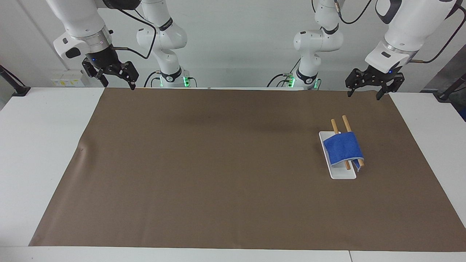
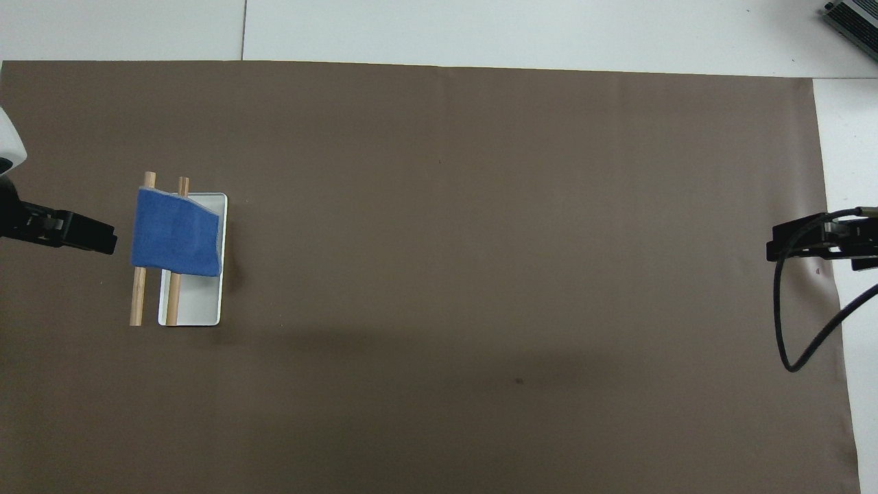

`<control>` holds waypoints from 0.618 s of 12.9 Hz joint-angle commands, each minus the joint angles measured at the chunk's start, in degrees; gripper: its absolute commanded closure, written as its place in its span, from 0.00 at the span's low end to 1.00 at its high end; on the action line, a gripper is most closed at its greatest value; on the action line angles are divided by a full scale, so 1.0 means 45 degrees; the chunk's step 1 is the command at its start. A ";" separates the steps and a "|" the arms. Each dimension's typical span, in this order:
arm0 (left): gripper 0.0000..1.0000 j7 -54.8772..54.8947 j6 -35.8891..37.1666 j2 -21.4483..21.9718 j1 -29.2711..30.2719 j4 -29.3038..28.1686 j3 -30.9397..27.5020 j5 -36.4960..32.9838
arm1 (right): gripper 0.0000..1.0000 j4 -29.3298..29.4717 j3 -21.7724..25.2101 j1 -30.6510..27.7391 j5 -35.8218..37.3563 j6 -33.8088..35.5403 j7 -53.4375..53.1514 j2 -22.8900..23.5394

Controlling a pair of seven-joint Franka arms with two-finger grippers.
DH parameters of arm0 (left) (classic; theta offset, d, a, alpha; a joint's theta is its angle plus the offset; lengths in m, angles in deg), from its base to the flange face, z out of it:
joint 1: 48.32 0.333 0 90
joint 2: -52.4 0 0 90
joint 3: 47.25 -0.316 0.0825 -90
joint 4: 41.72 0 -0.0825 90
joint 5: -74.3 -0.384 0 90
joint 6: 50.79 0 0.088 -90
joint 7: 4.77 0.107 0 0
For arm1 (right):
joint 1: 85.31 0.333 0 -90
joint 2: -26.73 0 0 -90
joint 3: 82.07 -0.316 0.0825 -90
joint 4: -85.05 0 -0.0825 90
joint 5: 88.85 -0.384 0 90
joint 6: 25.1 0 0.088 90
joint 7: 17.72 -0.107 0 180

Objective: Right arm passes towel to left arm to hang

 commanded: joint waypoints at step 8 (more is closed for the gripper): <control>0.00 0.0008 -0.0016 0.0125 0.0035 -0.0083 -0.0152 0.0454 | 0.00 -0.0294 -0.0094 -0.0113 0.0213 -0.0271 0.0154 -0.0283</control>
